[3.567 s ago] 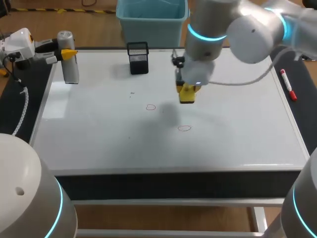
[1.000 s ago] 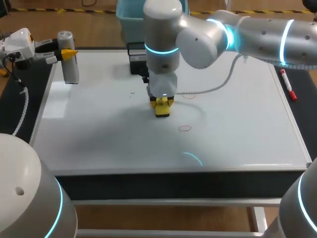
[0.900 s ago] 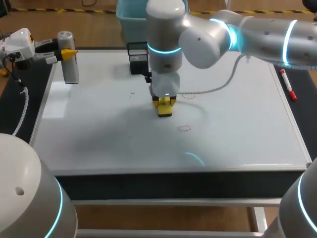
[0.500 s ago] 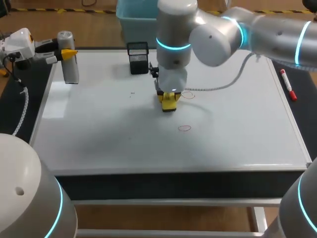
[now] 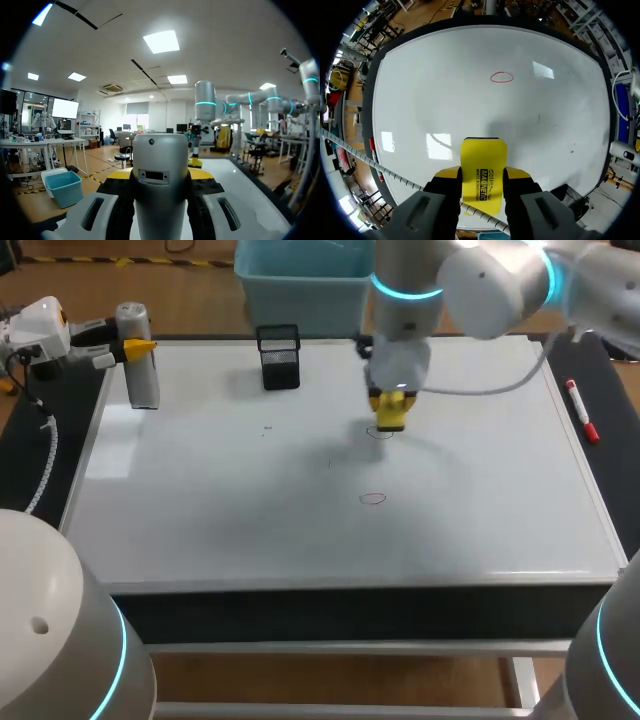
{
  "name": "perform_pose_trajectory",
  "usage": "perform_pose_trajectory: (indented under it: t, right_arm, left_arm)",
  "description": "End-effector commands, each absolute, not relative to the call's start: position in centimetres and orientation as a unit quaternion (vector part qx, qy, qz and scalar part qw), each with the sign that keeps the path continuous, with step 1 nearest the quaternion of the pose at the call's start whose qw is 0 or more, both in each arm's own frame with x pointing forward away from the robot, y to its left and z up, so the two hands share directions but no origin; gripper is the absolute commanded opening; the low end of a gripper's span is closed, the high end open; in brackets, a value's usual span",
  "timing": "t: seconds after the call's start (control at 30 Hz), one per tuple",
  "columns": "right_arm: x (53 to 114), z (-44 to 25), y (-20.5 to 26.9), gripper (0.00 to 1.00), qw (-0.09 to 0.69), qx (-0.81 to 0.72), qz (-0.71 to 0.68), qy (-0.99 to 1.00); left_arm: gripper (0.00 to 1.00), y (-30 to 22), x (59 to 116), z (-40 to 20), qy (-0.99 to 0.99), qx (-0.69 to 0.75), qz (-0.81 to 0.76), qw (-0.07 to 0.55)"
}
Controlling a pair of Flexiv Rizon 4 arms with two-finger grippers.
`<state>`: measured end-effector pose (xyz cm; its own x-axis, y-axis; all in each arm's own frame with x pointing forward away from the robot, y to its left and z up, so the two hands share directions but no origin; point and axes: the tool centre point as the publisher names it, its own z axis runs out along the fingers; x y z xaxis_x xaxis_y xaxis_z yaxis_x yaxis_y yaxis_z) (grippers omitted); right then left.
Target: Pick up the inspection probe, press it on each red-marked spot on the whiteboard one by one, put down the probe, pick up the eraser, and wipe off all the red marks.
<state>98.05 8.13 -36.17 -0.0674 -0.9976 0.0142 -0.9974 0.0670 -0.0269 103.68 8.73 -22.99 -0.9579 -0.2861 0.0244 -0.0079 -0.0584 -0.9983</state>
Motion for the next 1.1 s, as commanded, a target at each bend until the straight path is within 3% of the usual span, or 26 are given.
perform_pose_trajectory:
  t: [0.03, 0.7, 1.1]
  right_arm:
    - [98.7, -35.7, 3.1, 0.0, 0.003, -0.671, -0.013, 0.742]
    - [100.3, -35.5, -14.6, 0.0, -0.004, -0.563, 0.014, 0.827]
    - [100.1, -35.7, -17.2, 0.0, 0.0, -0.555, 0.028, 0.831]
  left_arm:
    - [0.0, 8.7, 103.7, -22.8, 0.68, -0.109, -0.719, 0.097]
    - [0.0, 8.7, 103.7, -22.8, 0.68, -0.109, -0.719, 0.097]
    - [0.0, 8.7, 103.7, -22.8, 0.68, -0.109, -0.719, 0.097]
